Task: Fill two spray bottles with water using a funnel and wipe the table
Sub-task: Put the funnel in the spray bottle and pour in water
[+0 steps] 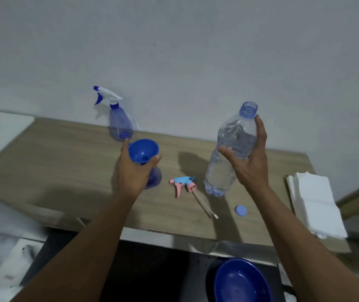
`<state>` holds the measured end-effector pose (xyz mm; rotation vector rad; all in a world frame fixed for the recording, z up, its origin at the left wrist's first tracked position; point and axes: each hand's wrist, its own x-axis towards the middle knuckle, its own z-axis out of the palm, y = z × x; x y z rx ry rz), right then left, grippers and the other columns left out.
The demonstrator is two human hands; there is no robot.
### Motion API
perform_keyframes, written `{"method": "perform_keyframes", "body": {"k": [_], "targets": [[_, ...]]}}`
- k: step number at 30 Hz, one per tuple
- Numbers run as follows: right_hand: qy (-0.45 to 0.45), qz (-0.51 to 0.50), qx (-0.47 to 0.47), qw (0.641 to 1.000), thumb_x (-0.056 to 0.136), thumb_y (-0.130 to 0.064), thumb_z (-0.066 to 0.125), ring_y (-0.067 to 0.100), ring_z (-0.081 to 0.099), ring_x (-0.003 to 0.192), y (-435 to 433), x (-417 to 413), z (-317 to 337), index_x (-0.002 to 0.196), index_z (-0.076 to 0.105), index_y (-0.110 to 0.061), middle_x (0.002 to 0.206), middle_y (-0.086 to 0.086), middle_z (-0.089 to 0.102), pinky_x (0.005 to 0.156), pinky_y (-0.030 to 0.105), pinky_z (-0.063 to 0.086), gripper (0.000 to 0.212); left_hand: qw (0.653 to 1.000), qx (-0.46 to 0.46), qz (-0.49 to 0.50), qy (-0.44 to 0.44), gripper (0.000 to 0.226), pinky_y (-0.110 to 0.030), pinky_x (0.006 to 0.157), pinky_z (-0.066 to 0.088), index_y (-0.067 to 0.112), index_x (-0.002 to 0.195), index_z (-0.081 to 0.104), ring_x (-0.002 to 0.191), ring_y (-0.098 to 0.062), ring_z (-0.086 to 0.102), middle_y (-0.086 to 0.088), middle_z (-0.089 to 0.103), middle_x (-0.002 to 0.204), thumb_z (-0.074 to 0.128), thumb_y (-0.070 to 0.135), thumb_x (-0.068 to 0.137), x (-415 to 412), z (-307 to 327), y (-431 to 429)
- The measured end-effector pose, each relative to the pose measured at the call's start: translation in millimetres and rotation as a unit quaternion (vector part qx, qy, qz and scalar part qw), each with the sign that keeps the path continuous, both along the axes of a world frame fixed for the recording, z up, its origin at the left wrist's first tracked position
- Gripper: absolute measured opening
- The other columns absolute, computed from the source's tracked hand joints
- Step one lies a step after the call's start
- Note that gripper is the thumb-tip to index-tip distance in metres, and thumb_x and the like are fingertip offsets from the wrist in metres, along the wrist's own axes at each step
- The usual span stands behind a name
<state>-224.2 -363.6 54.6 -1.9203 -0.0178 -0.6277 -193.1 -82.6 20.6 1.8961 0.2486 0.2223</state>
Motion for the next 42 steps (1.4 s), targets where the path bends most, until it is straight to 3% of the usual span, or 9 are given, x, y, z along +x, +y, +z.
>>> {"method": "perform_keyframes", "body": {"k": [3, 8, 13, 18, 22, 26, 32, 38, 42], "targets": [[0.003, 0.0, -0.001, 1.0, 0.072, -0.03, 0.088, -0.005, 0.054, 0.122, -3, 5, 2, 0.151, 0.027, -0.032, 0.137, -0.031, 0.048, 0.097, 0.013, 0.046, 0.1, 0.999, 0.031, 0.012, -0.016, 0.05, -0.037, 0.091, 0.05, 0.044, 0.113, 0.052, 0.1, -0.015, 0.063, 0.017, 0.065, 0.101, 0.081, 0.046, 0.073, 1, -2, -1], [0.035, 0.014, -0.021, 0.999, 0.076, -0.023, 0.087, -0.022, 0.055, 0.106, -4, 10, 12, 0.146, 0.023, -0.046, 0.114, -0.048, 0.052, 0.088, 0.007, 0.047, 0.097, 0.999, 0.038, -0.002, -0.027, 0.052, -0.035, 0.087, 0.05, 0.04, 0.117, 0.053, 0.093, -0.011, 0.064, 0.014, 0.067, 0.099, 0.081, 0.047, 0.074, 3, -2, 1], [0.053, 0.043, -0.072, 0.995, 0.076, -0.034, 0.086, -0.011, 0.057, 0.109, -2, 15, 27, 0.147, 0.02, -0.053, 0.129, -0.014, 0.058, 0.083, -0.001, 0.041, 0.098, 0.999, 0.042, -0.013, -0.023, 0.044, -0.026, 0.08, 0.047, 0.041, 0.107, 0.053, 0.088, -0.002, 0.063, 0.015, 0.067, 0.093, 0.082, 0.044, 0.074, 2, 4, 2], [0.076, 0.099, -0.162, 0.979, 0.078, -0.037, 0.084, -0.016, 0.056, 0.096, -3, 22, 58, 0.147, 0.019, -0.056, 0.116, -0.027, 0.057, 0.077, -0.005, 0.035, 0.096, 0.999, 0.044, -0.007, -0.021, 0.041, -0.024, 0.075, 0.048, 0.032, 0.103, 0.058, 0.085, -0.003, 0.064, 0.012, 0.068, 0.09, 0.083, 0.044, 0.072, 2, 6, 3], [0.093, 0.15, -0.223, 0.959, 0.075, -0.035, 0.086, 0.005, 0.058, 0.106, 3, 27, 83, 0.145, 0.024, -0.057, 0.122, -0.01, 0.057, 0.081, 0.001, 0.037, 0.096, 0.998, 0.053, -0.018, -0.008, 0.049, -0.033, 0.08, 0.053, 0.031, 0.11, 0.058, 0.085, -0.007, 0.065, 0.011, 0.068, 0.091, 0.081, 0.049, 0.071, 3, 6, 6], [0.117, 0.192, -0.274, 0.935, 0.074, -0.037, 0.087, 0.006, 0.057, 0.104, 13, 33, 95, 0.139, 0.021, -0.064, 0.11, -0.024, 0.056, 0.079, 0.001, 0.038, 0.097, 0.999, 0.048, -0.018, 0.004, 0.044, -0.022, 0.071, 0.048, 0.033, 0.107, 0.054, 0.082, 0.003, 0.061, 0.014, 0.066, 0.088, 0.081, 0.044, 0.074, -1, 12, 7], [0.163, 0.256, -0.335, 0.892, 0.076, -0.045, 0.083, 0.021, 0.059, 0.119, 34, 43, 91, 0.142, 0.019, -0.062, 0.128, 0.006, 0.061, 0.093, 0.032, 0.046, 0.094, 0.999, 0.035, -0.027, 0.016, 0.041, -0.007, 0.054, 0.039, 0.029, 0.105, 0.059, 0.069, 0.009, 0.059, 0.011, 0.066, 0.086, 0.083, 0.039, 0.074, -3, 23, 9], [0.199, 0.296, -0.366, 0.859, 0.078, -0.035, 0.085, 0.012, 0.056, 0.108, 47, 60, 77, 0.144, 0.024, -0.056, 0.123, -0.011, 0.06, 0.077, 0.006, 0.04, 0.093, 0.998, 0.022, -0.045, 0.022, 0.04, 0.001, 0.055, 0.038, 0.028, 0.104, 0.059, 0.068, 0.009, 0.057, 0.01, 0.066, 0.088, 0.084, 0.035, 0.073, 0, 24, 11], [0.224, 0.304, -0.388, 0.841, 0.079, -0.036, 0.085, 0.018, 0.058, 0.112, 54, 67, 72, 0.147, 0.022, -0.054, 0.123, -0.006, 0.062, 0.083, 0.024, 0.044, 0.094, 0.998, 0.022, -0.051, 0.021, 0.039, 0.0, 0.058, 0.04, 0.025, 0.101, 0.06, 0.073, 0.011, 0.058, 0.007, 0.068, 0.085, 0.084, 0.034, 0.072, 2, 23, 15]]}}
